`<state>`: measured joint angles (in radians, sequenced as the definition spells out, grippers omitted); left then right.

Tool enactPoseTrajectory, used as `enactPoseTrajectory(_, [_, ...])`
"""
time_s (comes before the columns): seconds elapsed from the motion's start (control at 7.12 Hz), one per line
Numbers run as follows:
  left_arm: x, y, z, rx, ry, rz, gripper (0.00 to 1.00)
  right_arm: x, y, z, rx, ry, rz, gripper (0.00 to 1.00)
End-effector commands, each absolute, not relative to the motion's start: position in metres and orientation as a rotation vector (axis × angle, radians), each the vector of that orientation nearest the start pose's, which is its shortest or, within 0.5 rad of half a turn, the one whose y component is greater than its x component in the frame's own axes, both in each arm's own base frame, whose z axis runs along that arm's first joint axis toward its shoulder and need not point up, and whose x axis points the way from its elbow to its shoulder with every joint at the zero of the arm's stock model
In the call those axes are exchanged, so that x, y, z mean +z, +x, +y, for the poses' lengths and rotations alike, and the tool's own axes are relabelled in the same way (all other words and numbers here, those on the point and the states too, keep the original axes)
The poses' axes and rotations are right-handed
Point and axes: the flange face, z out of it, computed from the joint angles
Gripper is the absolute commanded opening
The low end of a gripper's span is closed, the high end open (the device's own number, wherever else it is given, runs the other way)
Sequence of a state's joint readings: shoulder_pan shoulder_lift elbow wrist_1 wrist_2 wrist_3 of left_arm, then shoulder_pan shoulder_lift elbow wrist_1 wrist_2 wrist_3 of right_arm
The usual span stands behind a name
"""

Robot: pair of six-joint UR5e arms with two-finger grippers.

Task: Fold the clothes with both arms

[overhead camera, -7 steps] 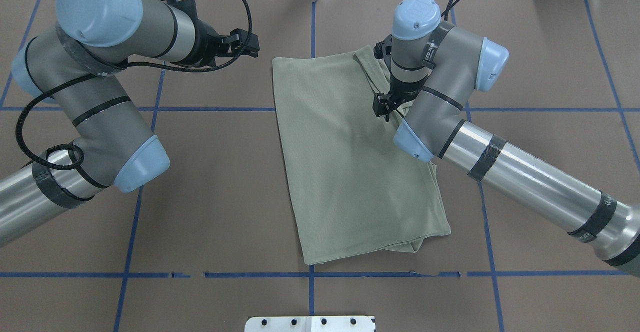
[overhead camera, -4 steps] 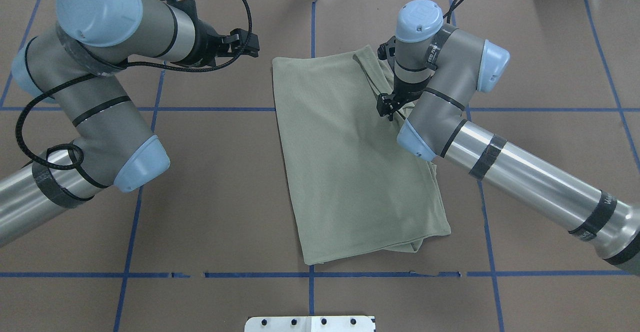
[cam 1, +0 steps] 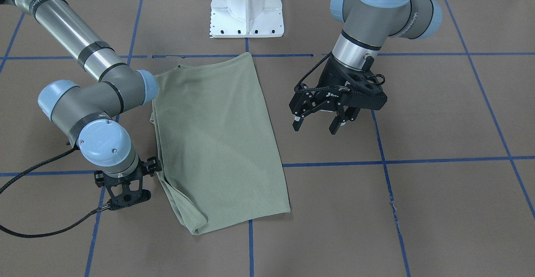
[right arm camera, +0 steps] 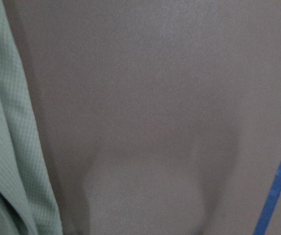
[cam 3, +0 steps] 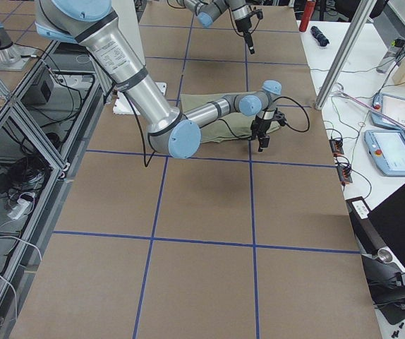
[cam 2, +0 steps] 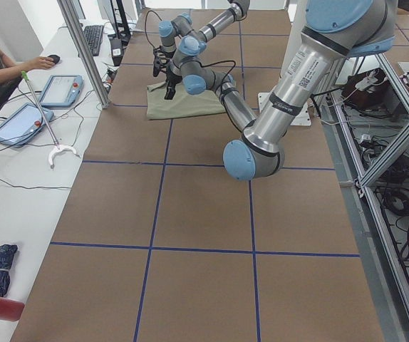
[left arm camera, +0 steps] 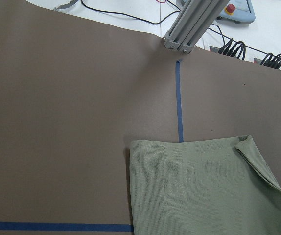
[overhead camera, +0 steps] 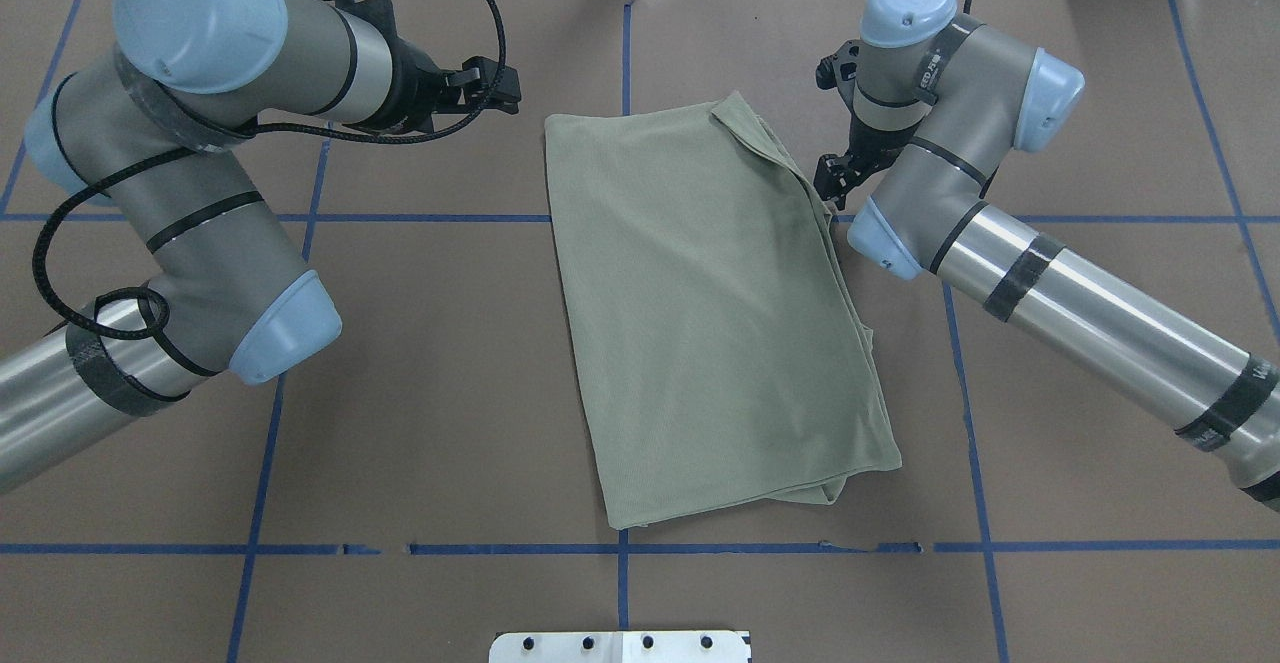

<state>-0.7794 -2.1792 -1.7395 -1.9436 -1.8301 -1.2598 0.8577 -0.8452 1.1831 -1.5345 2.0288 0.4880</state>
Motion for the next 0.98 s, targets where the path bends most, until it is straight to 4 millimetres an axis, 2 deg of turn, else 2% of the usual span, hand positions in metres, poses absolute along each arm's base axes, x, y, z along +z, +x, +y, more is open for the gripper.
enactPoseTrajectory(0.0, [0.185,0.387,-0.534,-0.263,0.398,1.098,1.00,0.345,-0.441,-0.664,-0.280,0.093,-0.626,1.00])
enactPoseTrajectory(0.14, [0.187,0.388,-0.535,-0.263,0.397,1.095,1.00,0.313,-0.459,-0.674,-0.277,0.107,-0.633,1.00])
enactPoseTrajectory(0.28, [0.189,0.388,-0.535,-0.263,0.395,1.093,1.00,0.288,-0.487,-0.679,-0.297,0.128,-0.631,1.00])
enactPoseTrajectory(0.42, [0.190,0.387,-0.535,-0.264,0.396,1.091,1.00,0.292,-0.514,-0.674,-0.293,0.177,-0.633,1.00])
enactPoseTrajectory(0.56, [0.190,0.387,-0.535,-0.264,0.396,1.091,1.00,0.281,-0.535,-0.686,-0.296,0.192,-0.625,1.00])
enactPoseTrajectory(0.7, [0.190,0.387,-0.535,-0.264,0.395,1.093,1.00,0.282,-0.547,-0.689,-0.299,0.209,-0.610,1.00])
enactPoseTrajectory(0.84, [0.190,0.386,-0.535,-0.264,0.395,1.091,1.00,0.299,-0.551,-0.693,-0.300,0.216,-0.609,1.00])
